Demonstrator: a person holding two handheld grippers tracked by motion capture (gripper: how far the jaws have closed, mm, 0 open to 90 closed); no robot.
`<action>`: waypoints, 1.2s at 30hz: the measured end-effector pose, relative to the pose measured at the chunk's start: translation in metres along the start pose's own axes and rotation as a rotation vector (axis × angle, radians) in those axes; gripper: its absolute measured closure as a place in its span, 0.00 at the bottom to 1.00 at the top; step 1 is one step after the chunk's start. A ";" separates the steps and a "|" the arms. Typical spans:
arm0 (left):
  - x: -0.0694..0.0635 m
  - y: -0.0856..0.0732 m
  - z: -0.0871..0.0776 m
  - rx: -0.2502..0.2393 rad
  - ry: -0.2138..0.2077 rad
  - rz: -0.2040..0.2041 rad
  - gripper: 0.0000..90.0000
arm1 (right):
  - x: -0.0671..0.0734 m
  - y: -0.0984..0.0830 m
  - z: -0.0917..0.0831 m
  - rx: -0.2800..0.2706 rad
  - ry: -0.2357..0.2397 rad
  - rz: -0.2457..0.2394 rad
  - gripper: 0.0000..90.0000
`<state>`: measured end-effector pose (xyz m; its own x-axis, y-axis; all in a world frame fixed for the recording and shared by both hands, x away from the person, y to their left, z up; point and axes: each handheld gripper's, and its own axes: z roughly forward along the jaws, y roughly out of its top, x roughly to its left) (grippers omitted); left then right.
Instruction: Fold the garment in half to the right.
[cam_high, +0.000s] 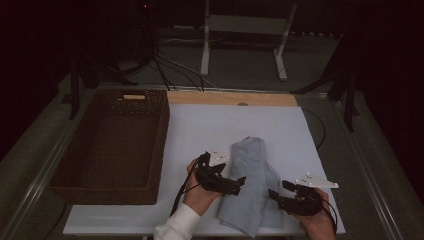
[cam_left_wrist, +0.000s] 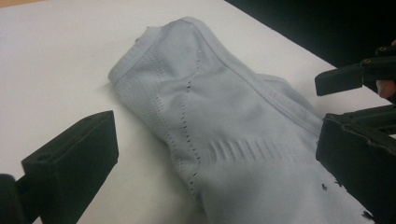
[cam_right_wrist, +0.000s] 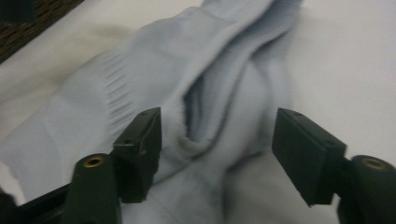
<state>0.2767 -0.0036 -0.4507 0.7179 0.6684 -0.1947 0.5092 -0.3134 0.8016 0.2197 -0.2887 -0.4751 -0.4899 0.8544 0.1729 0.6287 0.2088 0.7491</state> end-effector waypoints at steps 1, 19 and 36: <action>0.001 -0.001 -0.001 0.002 0.005 0.001 0.00 | 0.002 0.001 0.002 0.006 0.007 -0.005 0.40; 0.007 -0.021 -0.004 0.036 0.014 0.004 0.00 | 0.004 0.015 0.031 0.127 0.078 0.007 0.89; 0.001 -0.024 0.003 0.059 -0.051 -0.018 0.00 | -0.003 0.044 0.016 0.053 -0.007 -0.092 0.97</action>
<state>0.2665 0.0024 -0.4715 0.7306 0.6398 -0.2387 0.5483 -0.3414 0.7634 0.2583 -0.2742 -0.4531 -0.5428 0.8339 0.1000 0.6121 0.3112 0.7270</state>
